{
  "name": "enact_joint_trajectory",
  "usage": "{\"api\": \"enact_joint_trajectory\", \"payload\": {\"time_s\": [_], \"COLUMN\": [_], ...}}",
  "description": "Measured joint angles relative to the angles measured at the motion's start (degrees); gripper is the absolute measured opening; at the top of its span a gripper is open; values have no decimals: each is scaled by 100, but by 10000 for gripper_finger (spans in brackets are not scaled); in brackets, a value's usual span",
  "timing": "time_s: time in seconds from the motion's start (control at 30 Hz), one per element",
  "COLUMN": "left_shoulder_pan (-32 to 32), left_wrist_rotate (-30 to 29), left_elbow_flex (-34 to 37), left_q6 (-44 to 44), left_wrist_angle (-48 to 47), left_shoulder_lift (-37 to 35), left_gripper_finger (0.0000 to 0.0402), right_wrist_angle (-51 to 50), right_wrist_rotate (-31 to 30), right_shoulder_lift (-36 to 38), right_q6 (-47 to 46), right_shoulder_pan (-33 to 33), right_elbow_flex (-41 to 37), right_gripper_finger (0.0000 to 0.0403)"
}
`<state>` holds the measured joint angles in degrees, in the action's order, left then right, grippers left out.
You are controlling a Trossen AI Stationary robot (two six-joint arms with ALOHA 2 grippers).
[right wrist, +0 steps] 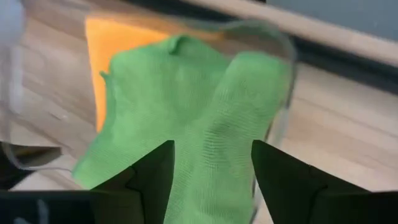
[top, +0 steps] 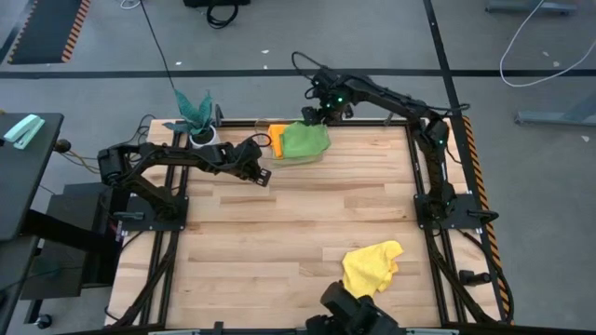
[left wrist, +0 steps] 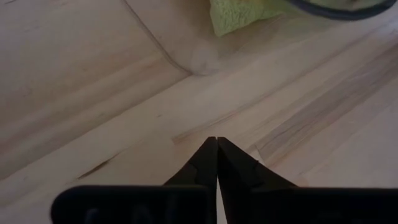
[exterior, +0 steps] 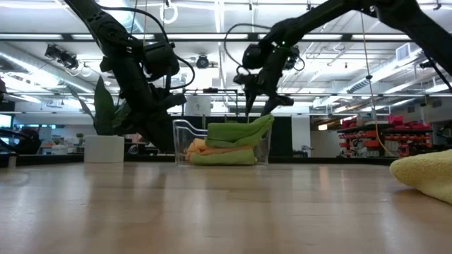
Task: Fold microfiber towels
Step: Put the green microfiber cloth into the transparent bin
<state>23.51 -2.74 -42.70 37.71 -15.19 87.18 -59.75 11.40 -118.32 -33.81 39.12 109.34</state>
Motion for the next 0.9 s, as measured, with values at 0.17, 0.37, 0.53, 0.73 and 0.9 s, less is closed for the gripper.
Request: {"api": "enact_joint_trajectory", "payload": {"time_s": [0.17, 0.37, 0.53, 0.73, 0.9], "left_shoulder_pan": [0, 0, 0, -91, -255], "left_wrist_rotate": [0, -1, -2, -3, 4], "left_elbow_flex": [0, 0, 0, 0, 0], "left_q6": [0, 2, 9, 139, 221], "left_wrist_angle": [0, 24, 27, -17, -10], "left_shoulder_lift": [0, 0, 0, 0, 0], "left_gripper_finger": [10, 28, 28, 13, 10], "right_wrist_angle": [32, 310, 958, 1106, 1290], "right_wrist_rotate": [-93, 15, 268, 275, 64], "right_shoulder_lift": [377, 291, -81, -389, -465], "right_q6": [-31, 59, 141, 416, 491], "right_shoulder_pan": [61, -352, -506, -530, -559], "right_elbow_flex": [0, 7, 7, 4, 0], "right_gripper_finger": [217, 180, 110, 11, 17]}}
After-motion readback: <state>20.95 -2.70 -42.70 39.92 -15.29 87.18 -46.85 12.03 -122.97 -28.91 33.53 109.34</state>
